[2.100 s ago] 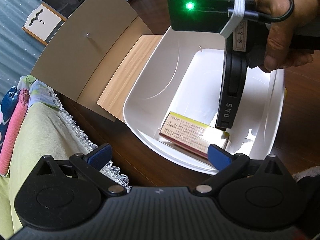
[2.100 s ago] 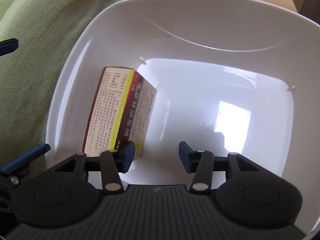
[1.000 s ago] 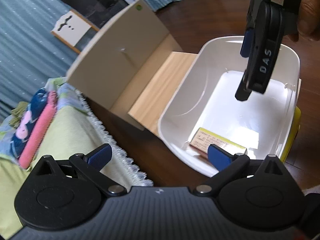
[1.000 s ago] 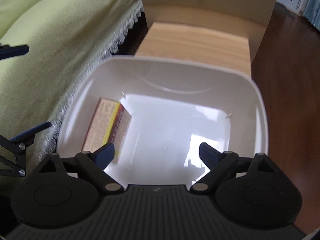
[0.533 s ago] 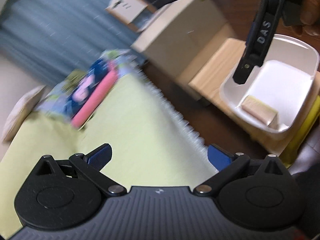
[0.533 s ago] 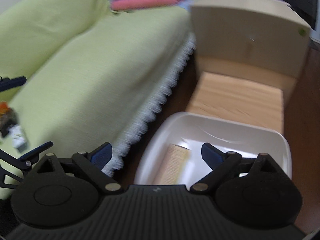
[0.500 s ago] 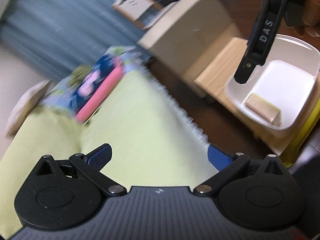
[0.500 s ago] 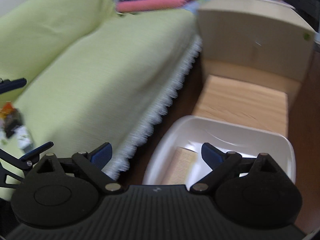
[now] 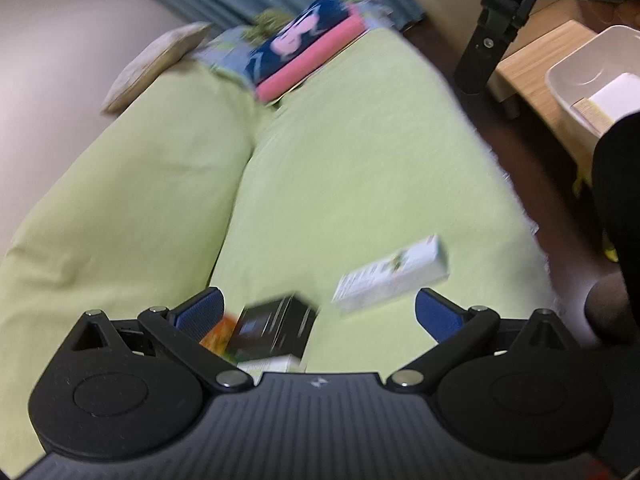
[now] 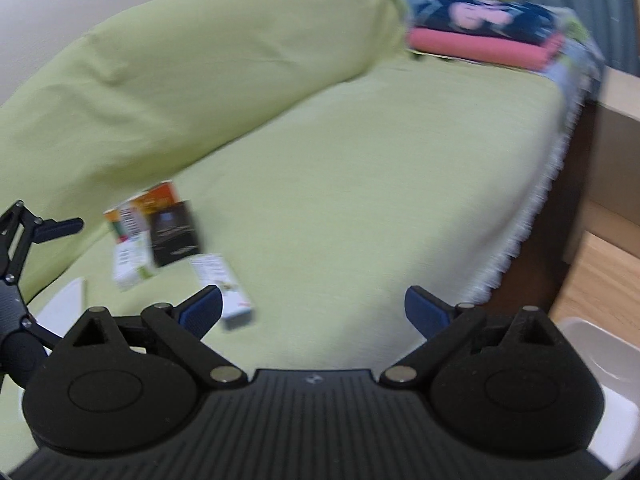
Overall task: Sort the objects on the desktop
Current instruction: 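Raise the right gripper out of the bin and return to the sofa, then move the right gripper toward the black FLYCO box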
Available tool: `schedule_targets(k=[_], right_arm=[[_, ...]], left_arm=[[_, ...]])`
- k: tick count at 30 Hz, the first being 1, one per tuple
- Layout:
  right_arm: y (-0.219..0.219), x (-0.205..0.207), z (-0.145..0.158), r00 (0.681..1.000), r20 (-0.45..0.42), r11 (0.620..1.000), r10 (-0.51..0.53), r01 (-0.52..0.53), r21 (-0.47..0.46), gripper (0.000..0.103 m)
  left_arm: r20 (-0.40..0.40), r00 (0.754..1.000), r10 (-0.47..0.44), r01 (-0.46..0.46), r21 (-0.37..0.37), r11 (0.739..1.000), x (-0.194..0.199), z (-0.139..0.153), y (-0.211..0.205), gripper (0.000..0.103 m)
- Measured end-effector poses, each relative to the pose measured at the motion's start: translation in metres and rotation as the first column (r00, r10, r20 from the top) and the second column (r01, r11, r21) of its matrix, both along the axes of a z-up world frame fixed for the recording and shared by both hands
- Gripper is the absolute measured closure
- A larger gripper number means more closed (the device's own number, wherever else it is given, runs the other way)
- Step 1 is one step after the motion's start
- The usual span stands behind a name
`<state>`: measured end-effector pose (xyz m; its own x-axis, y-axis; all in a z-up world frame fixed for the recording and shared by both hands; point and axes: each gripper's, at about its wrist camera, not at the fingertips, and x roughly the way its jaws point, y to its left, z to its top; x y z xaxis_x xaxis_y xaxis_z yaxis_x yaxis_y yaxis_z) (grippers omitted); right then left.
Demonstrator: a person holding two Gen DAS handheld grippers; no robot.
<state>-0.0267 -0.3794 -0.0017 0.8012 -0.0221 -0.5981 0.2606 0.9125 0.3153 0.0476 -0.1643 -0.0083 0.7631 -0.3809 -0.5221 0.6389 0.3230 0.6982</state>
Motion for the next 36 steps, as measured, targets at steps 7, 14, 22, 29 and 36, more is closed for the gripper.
schedule_targets(k=[7,14,22,29,36], right_arm=[[0.055,0.026,0.011,0.991,0.031,0.991,0.129,-0.128,-0.028,0.005],[0.085,0.037,0.013,0.982,0.025,0.982,0.186,-0.185,-0.040,0.004],[0.092,0.041,0.010,0.980,0.001,0.979,0.199,-0.198,-0.051,0.004],[0.105,0.064,0.014,0.970,-0.015,0.966,0.243,-0.243,-0.093,0.003],[0.120,0.104,0.012,0.959,-0.026,0.949,0.283,-0.284,-0.139,0.003]], left_arm=[[-0.013,0.993,0.117,-0.117,-0.019,0.993,-0.002,-0.006,0.046,0.000],[-0.052,0.972,0.229,-0.233,-0.070,0.970,-0.001,-0.010,0.076,0.000],[-0.065,0.949,0.308,-0.313,-0.091,0.945,0.013,-0.011,0.088,0.000],[-0.116,0.911,0.395,-0.409,-0.137,0.902,0.037,-0.008,0.094,0.000],[-0.250,0.810,0.531,-0.583,-0.245,0.775,0.076,-0.005,0.101,0.000]])
